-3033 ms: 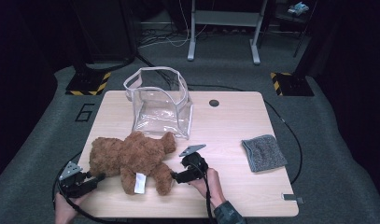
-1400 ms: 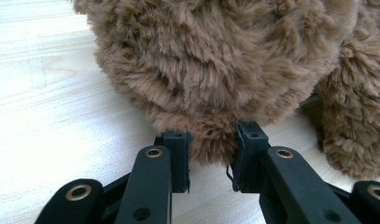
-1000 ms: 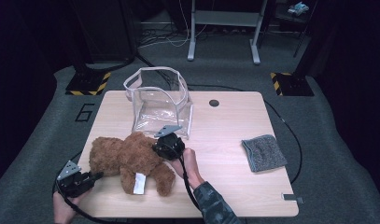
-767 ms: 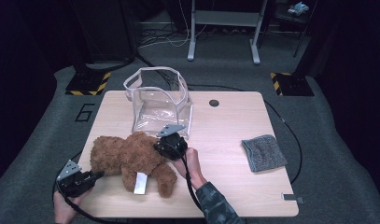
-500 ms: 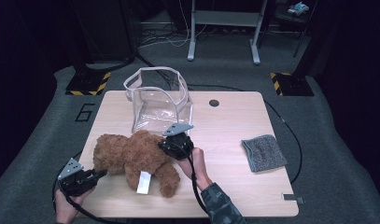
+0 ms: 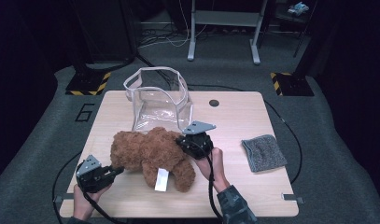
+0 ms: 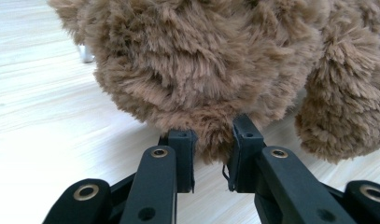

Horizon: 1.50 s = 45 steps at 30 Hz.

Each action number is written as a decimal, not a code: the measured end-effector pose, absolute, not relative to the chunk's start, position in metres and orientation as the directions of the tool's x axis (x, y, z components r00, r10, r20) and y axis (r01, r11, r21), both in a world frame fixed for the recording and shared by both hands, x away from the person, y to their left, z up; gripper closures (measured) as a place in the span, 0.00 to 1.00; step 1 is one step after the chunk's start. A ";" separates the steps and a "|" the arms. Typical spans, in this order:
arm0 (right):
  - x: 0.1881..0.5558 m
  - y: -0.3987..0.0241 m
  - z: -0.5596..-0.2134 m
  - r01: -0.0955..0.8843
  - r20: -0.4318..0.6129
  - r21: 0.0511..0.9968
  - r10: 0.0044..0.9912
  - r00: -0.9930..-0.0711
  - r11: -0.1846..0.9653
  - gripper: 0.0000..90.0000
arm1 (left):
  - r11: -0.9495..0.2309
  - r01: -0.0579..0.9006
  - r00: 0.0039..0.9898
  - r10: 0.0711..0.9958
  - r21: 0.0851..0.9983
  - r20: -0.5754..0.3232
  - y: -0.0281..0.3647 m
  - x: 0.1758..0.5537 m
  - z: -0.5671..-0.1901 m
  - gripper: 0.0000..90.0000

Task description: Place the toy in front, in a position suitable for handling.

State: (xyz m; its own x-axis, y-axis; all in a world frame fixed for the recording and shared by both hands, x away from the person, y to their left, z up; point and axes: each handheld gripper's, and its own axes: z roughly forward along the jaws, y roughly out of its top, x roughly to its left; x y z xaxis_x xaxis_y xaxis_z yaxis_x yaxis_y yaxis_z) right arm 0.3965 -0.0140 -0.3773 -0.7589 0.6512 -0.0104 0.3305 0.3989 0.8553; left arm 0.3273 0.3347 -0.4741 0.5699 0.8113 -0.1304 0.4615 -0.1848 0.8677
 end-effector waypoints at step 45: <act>0.403 -0.114 -0.365 0.375 -0.082 0.839 0.773 -0.629 0.394 0.96 | -0.234 0.468 0.684 0.706 0.852 -0.182 0.226 0.377 -0.474 0.84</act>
State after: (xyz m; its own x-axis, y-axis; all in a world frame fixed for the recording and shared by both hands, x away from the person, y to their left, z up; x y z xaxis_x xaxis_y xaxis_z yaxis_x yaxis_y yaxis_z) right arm 0.4033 -0.1143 -0.3645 -0.6289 0.7731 -0.0822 0.3753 0.3945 0.8387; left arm 0.3774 0.2261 -0.4741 0.6842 0.7062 -0.1821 0.4682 -0.2338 0.8521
